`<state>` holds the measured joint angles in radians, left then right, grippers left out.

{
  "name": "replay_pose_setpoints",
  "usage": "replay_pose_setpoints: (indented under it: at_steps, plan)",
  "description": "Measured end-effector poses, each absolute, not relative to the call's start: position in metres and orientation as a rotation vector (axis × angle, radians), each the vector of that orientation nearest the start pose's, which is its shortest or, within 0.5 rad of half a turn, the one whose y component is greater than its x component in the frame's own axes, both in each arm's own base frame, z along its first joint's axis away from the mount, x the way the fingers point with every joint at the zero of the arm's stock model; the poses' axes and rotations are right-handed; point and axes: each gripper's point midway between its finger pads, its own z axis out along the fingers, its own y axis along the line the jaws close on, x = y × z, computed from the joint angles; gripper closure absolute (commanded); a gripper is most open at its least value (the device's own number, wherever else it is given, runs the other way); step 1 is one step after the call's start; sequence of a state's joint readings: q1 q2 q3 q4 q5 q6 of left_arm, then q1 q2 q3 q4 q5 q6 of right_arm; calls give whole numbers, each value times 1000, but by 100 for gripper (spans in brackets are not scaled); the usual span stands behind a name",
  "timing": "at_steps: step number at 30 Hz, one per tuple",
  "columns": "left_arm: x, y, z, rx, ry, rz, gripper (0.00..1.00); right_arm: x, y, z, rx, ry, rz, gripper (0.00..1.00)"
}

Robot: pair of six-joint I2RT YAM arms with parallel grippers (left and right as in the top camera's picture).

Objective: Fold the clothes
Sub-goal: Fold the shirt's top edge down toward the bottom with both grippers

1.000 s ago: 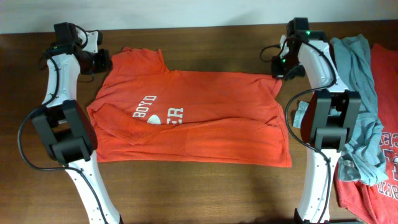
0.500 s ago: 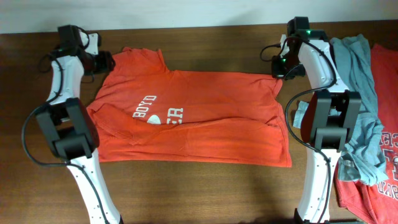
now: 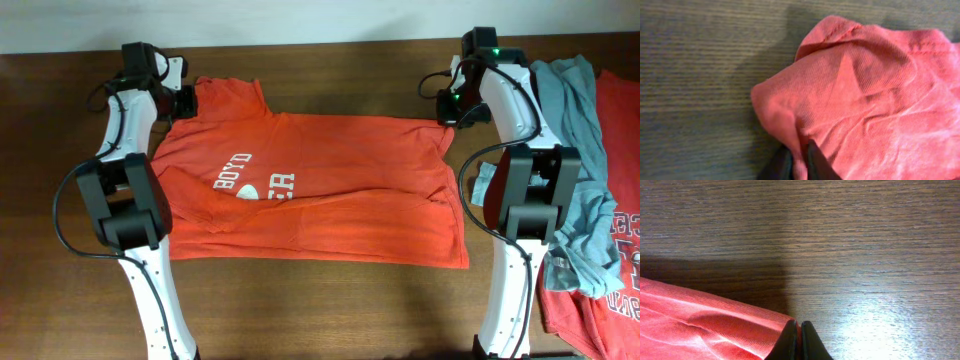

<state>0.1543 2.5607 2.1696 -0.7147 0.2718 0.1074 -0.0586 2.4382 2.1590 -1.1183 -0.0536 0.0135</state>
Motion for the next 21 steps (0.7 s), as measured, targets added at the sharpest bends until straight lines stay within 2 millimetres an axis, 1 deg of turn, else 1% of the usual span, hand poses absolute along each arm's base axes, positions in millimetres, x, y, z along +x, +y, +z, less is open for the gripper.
replay_pose_setpoints:
  at_steps: [3,8,11,16,19,21]
  plan:
    - [595,49,6,16,2643,-277,99,515,-21,32,101,2965,74,96]
    - [588,52,8,2,2682,-264,99,515,-21,32,101,2965,74,96]
    - [586,54,13,-6,2695,-258,99,515,-21,32,101,2964,74,96]
    - [577,55,30,-17,2729,-257,99,516,-21,35,100,2962,73,96]
    - [570,55,46,-21,2738,-258,100,519,-23,44,90,2952,72,96]
    - [566,57,60,-24,2733,-252,100,521,-24,54,80,2940,69,96]
